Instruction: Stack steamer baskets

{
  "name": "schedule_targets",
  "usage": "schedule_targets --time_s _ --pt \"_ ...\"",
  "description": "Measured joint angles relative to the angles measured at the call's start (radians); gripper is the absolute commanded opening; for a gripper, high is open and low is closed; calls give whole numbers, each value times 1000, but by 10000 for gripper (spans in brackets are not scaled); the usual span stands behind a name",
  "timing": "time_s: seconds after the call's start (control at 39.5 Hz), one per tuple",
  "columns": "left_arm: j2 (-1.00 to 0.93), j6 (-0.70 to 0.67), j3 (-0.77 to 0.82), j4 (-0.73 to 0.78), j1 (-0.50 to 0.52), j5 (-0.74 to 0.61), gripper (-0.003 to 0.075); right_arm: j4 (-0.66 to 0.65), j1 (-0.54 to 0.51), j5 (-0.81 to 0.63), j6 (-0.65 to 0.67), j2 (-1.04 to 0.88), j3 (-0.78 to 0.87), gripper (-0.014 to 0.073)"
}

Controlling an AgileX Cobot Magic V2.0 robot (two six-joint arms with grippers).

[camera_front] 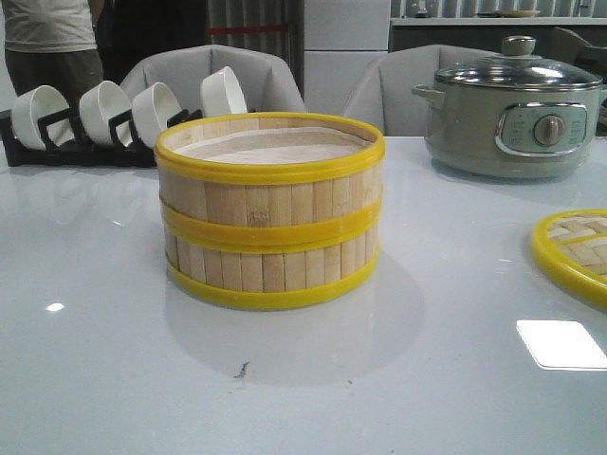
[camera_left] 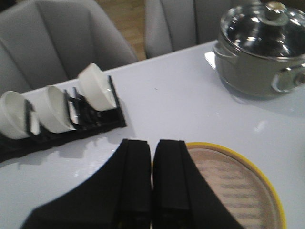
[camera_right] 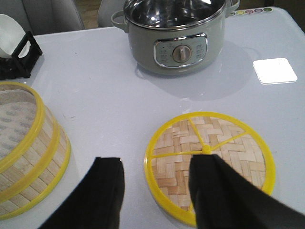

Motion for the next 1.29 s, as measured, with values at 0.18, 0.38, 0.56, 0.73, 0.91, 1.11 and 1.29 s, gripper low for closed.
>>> schedule_targets --time_s 0.18,0.38,0.56,0.73,0.91,1.11,1.29 --pt "-167 -9 125 4 142 0 94 2 0 0 0 0 0 434" --pt "-382 -37 376 4 260 -55 94 4 0 0 0 0 0 434" --pt "-590 -58 638 4 273 -117 94 4 0 0 0 0 0 434" --pt "-764 -77 848 4 273 -155 94 9 0 0 0 0 0 434" --pt "-911 -93 1017 3 273 -188 94 19 0 0 0 0 0 434" --pt "-1015 -97 1145 -10 273 -203 94 23 0 2 0 0 0 434" --pt "-1035 -101 1173 -23 273 -206 94 24 0 2 0 0 0 434"
